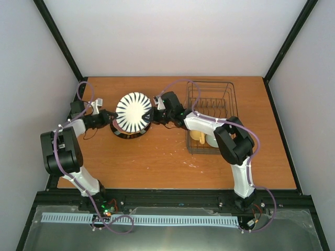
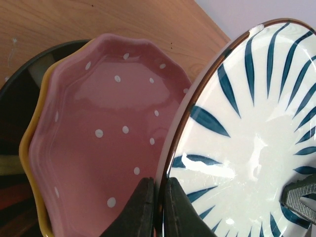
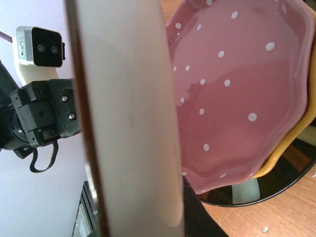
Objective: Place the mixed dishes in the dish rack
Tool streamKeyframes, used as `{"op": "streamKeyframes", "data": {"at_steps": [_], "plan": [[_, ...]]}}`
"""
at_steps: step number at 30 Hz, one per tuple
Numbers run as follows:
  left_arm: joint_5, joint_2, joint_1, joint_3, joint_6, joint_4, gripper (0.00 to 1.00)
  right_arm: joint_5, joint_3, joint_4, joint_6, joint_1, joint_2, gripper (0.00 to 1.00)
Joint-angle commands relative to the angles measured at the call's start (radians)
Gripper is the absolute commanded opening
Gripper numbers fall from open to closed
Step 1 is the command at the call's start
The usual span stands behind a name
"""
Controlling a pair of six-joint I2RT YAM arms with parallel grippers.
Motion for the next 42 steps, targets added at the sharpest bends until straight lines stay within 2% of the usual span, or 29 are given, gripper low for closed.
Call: {"op": "streamKeyframes", "data": {"at_steps": [1,4,5,6,7,8,13,15,16,18,19,24,26,28,35,42], "plan": [[0.112,-0.006,-0.005,0.032,-0.043,0.027,0.01,-0.035,-0.012,0.109,-0.061,0.026,-0.051,0.03],[0.078,-0.010,-0.005,0.046,-0.033,0.003,0.01,-0.016,-0.024,0.087,-0.085,0.025,-0.100,0.03],[0.057,-0.015,-0.005,0.054,-0.027,-0.012,0.05,0.000,-0.028,0.074,-0.096,0.025,-0.121,0.03],[0.027,-0.026,-0.005,0.061,-0.023,-0.020,0.14,0.012,-0.034,0.064,-0.106,0.026,-0.144,0.03],[-0.001,-0.040,-0.005,0.066,-0.017,-0.053,0.31,0.024,-0.038,0.051,-0.122,0.026,-0.169,0.03],[-0.038,-0.060,-0.006,0.071,-0.013,-0.064,0.42,0.039,-0.038,0.027,-0.142,0.027,-0.195,0.03],[-0.196,-0.238,-0.005,0.054,-0.038,0.008,0.57,0.144,0.021,-0.134,-0.275,0.051,-0.328,0.03],[-0.277,-0.326,-0.006,0.031,-0.083,0.054,0.76,0.212,0.052,-0.212,-0.322,0.059,-0.378,0.03],[-0.314,-0.374,-0.005,0.027,-0.095,0.061,0.79,0.254,0.061,-0.238,-0.338,0.060,-0.408,0.03],[-0.400,-0.464,-0.005,0.027,-0.100,0.049,0.96,0.383,0.087,-0.317,-0.374,0.060,-0.478,0.03],[-0.448,-0.504,-0.005,0.034,-0.094,0.024,0.99,0.476,0.107,-0.375,-0.395,0.062,-0.512,0.03],[-0.620,-0.660,-0.005,0.035,-0.039,-0.081,1.00,1.029,0.078,-0.509,-0.403,0.063,-0.709,0.03],[-0.671,-0.700,-0.005,0.026,-0.036,-0.101,1.00,1.195,0.041,-0.531,-0.375,0.062,-0.744,0.03],[-0.690,-0.731,-0.005,0.012,-0.027,-0.104,1.00,1.298,0.021,-0.554,-0.358,0.062,-0.747,0.03],[-0.726,-0.772,-0.005,-0.036,0.008,-0.128,1.00,1.365,-0.035,-0.493,-0.350,0.061,-0.683,0.03],[-0.747,-0.793,-0.005,-0.084,0.033,-0.127,1.00,1.338,-0.061,-0.406,-0.400,0.008,-0.614,0.03]]}}
